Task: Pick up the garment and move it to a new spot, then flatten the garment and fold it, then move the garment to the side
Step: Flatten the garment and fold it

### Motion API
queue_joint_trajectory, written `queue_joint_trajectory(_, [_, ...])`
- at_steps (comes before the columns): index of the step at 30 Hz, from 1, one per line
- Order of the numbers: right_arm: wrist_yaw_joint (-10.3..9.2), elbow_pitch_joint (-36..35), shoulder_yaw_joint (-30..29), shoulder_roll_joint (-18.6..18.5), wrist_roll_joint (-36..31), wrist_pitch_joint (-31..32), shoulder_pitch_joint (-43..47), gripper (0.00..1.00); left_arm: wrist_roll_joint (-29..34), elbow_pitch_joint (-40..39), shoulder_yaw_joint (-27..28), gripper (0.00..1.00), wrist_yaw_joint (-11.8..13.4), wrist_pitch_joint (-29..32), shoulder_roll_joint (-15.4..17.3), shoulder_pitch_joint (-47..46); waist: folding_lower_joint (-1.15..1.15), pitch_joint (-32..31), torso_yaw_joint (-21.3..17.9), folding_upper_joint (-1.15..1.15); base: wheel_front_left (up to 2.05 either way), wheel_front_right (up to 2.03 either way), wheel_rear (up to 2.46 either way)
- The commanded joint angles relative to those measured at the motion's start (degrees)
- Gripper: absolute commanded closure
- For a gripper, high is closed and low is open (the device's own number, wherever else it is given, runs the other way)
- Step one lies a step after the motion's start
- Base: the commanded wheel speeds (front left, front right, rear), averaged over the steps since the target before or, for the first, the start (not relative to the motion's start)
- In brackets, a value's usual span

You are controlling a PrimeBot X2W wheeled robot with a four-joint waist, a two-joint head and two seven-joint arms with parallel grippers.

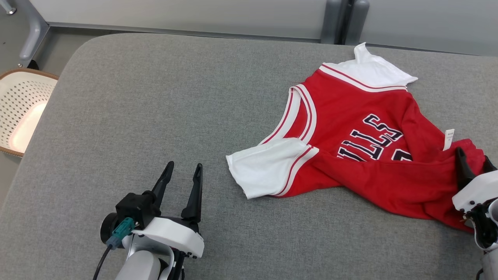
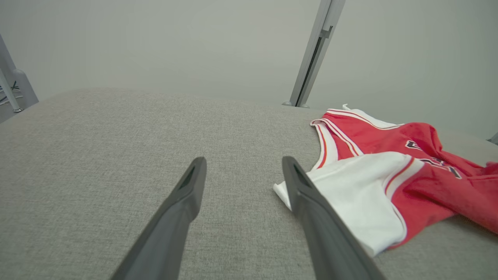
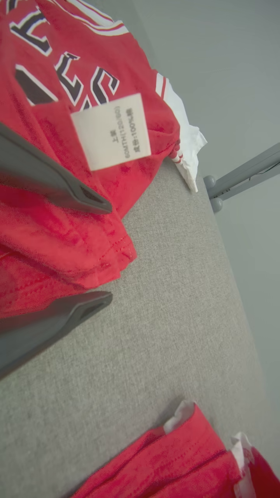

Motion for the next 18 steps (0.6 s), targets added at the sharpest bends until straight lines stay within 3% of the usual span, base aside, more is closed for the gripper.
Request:
queue_joint_trajectory(1, [0.00, 0.45, 0.52, 0.06, 1.01, 0.51, -0.64, 0.64, -0.09, -0.05, 0.16, 0.00, 0.28, -0.01, 0.21, -1.00, 0.00, 0.04, 0.02, 0.00, 0.00, 0.00, 0.00])
queue_joint_trajectory(2, [0.00, 0.46, 0.66, -0.07, 1.12, 0.36, -0.77, 1.00, -0.06, -0.04, 0.24, 0.00, 0.30, -0.01, 0.21, -1.07, 0.00, 0.08, 0.00, 0.00, 0.00, 0.00, 0.00])
queue_joint_trajectory(11, [0.00, -2.38, 3.39, -0.13, 3.18, -3.91, 1.55, 1.00, 0.40, 0.22, 0.87, 0.00, 0.60, -0.01, 0.21, -0.21, 0.00, -1.08, -1.28, 0.00, 0.00, 0.00, 0.00])
queue_joint_trajectory(18, [0.00, -10.93, 5.07, -0.17, 3.82, -8.36, 7.14, 1.00, 0.92, -0.20, 2.46, 0.00, 0.14, -0.01, 0.20, 0.30, 0.00, -3.44, -4.39, 0.00, 0.00, 0.00, 0.00])
